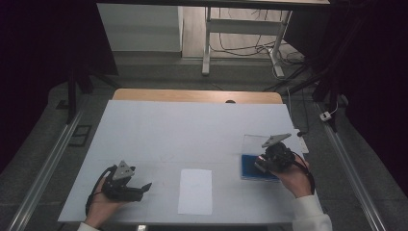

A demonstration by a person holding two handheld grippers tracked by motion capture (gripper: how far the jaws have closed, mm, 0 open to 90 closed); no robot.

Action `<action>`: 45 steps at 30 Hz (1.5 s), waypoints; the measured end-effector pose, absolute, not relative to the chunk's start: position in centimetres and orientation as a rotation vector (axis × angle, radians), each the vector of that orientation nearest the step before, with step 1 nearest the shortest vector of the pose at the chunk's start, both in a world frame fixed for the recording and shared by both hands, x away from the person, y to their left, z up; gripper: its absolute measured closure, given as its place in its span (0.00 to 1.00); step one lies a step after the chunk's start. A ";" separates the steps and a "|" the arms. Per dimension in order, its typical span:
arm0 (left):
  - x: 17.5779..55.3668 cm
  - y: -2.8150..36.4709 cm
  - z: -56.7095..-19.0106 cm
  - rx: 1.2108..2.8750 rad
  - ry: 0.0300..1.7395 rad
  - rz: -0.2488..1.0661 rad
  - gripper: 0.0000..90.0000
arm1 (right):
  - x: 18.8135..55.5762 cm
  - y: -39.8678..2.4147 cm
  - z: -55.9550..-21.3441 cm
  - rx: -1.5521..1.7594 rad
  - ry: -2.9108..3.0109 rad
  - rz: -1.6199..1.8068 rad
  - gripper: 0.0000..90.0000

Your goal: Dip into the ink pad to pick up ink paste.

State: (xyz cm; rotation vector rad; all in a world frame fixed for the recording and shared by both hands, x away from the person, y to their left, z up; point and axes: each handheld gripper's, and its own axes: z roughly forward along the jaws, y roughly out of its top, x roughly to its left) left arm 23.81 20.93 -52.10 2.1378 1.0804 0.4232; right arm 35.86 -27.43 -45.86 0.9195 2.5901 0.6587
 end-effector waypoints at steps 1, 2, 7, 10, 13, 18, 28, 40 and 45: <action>23.8 20.9 -52.1 2.139 1.080 0.423 0.17 | 35.9 -27.5 -45.9 0.923 2.591 0.659 0.78; 23.8 20.9 -52.1 2.139 1.080 0.422 0.17 | 35.9 -27.6 -45.9 0.924 2.593 0.663 0.78; 23.8 20.9 -52.1 2.142 1.077 0.422 0.17 | 36.0 -27.6 -46.0 0.945 2.597 0.658 0.78; 23.8 20.9 -52.1 2.144 1.077 0.423 0.17 | 36.0 -27.5 -46.0 0.943 2.599 0.644 0.78; 23.8 20.8 -52.1 2.144 1.076 0.421 0.17 | 36.0 -27.4 -46.0 0.934 2.603 0.625 0.78; 23.7 20.8 -52.1 2.140 1.076 0.418 0.17 | 36.1 -27.6 -46.3 0.931 2.612 0.633 0.79; 23.6 20.7 -52.1 2.144 1.075 0.418 0.17 | 35.9 -27.4 -46.5 0.920 2.598 0.623 0.79; 23.6 20.6 -52.1 2.143 1.074 0.415 0.17 | 35.9 -27.6 -46.7 0.922 2.598 0.645 0.79; 23.7 20.6 -52.1 2.143 1.075 0.416 0.17 | 35.9 -27.6 -46.7 0.921 2.598 0.646 0.79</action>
